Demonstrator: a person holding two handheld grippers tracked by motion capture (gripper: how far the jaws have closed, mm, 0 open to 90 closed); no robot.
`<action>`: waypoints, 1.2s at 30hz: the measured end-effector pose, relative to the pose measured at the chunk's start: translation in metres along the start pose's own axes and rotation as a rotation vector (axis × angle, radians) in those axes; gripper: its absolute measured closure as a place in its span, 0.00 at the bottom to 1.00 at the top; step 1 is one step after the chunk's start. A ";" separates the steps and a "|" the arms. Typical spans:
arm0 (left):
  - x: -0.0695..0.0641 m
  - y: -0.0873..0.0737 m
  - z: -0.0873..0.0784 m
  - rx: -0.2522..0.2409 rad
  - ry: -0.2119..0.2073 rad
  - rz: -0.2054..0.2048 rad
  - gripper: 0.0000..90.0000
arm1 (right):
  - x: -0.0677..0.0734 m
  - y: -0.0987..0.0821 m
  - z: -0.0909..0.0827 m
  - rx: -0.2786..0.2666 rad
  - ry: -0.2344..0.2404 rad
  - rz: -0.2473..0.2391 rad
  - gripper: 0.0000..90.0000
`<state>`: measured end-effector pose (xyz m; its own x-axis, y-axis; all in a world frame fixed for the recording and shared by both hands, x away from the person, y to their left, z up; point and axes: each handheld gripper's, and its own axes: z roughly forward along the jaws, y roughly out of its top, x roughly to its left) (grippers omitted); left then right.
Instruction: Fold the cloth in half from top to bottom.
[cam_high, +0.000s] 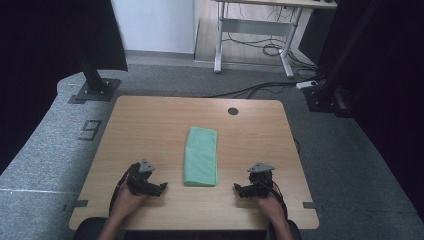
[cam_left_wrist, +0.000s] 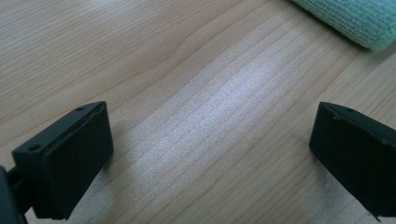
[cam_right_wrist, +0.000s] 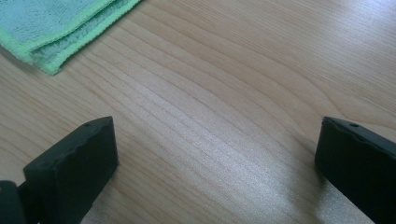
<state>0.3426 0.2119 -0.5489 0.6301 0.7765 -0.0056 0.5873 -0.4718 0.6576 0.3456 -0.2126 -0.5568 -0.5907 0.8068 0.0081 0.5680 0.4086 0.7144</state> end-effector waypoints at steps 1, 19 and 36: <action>0.000 0.000 0.000 0.000 0.001 0.000 0.00 | 0.000 0.000 0.000 0.000 0.000 0.000 0.00; 0.000 0.000 0.000 0.001 0.005 -0.003 0.00 | 0.017 0.021 0.014 -0.005 0.059 -0.007 0.00; 0.000 0.000 0.000 0.001 0.005 -0.003 0.00 | 0.039 0.072 0.046 -0.016 0.076 -0.042 0.00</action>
<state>0.3421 0.2119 -0.5488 0.6258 0.7800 -0.0042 0.5899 -0.4698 0.6567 0.3897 -0.1318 -0.5370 -0.6559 0.7542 0.0308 0.5332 0.4341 0.7261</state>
